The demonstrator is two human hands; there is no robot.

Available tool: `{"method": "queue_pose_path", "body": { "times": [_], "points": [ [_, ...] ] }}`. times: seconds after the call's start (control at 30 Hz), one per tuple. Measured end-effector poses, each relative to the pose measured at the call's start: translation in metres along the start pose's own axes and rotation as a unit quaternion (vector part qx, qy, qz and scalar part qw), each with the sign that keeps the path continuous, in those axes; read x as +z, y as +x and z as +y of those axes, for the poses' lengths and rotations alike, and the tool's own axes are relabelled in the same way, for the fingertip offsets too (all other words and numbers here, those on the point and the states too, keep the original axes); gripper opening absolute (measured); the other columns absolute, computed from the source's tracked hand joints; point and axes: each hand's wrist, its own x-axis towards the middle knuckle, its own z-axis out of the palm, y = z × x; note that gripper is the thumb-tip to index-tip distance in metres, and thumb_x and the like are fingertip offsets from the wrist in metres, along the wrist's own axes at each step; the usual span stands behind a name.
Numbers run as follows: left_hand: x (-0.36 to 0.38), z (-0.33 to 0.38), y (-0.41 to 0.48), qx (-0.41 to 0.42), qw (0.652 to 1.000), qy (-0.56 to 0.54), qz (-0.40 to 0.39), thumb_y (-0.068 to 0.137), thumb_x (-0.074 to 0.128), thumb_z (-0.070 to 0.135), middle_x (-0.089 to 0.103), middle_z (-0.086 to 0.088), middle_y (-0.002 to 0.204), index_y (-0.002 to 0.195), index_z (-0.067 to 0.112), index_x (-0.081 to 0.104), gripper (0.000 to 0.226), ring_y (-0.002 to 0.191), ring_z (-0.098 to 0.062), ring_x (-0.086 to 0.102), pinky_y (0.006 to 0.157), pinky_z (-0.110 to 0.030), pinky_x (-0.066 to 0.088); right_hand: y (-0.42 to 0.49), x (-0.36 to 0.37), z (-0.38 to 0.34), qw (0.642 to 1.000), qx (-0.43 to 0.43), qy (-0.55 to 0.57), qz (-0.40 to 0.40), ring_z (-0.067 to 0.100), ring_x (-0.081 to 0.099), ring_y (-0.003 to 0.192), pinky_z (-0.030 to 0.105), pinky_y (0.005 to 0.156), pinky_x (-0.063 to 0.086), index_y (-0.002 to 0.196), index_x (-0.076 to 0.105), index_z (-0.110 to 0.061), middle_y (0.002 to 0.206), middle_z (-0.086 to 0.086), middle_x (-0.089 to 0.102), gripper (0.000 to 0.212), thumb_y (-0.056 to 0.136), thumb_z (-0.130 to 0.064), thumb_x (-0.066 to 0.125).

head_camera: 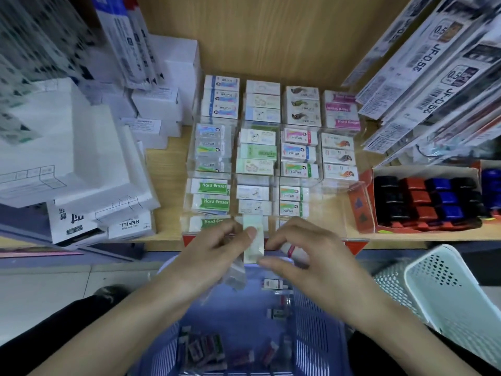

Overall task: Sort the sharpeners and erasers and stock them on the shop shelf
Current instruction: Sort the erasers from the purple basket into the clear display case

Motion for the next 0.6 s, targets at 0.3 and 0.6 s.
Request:
{"method": "queue_pose_path", "body": {
  "times": [0.3,0.6],
  "points": [
    [-0.011,0.001,0.007,0.022,0.994,0.075,-0.081,0.076,0.068,0.052,0.065,-0.01,0.08,0.094,0.027,0.071,0.031,0.068,-0.006,0.054,0.068,-0.023,0.04,0.007,-0.016,0.011,0.997,-0.025,-0.015,-0.072,0.005,0.055,0.091,0.038,0.077,0.049,0.114,0.057,-0.032,0.098,-0.018,0.052,0.036,0.08,-0.038,0.07],
    [-0.042,0.019,0.004,0.025,0.99,0.088,0.11,0.091,0.057,0.026,0.069,-0.004,0.084,0.094,0.014,0.066,0.015,0.027,-0.001,0.038,0.031,-0.006,0.026,0.048,0.002,0.004,0.965,0.099,-0.244,0.002,0.017,0.051,0.069,0.027,0.053,0.033,0.106,0.057,-0.019,0.114,-0.007,0.045,0.035,0.083,-0.045,0.065]
  ]
}}
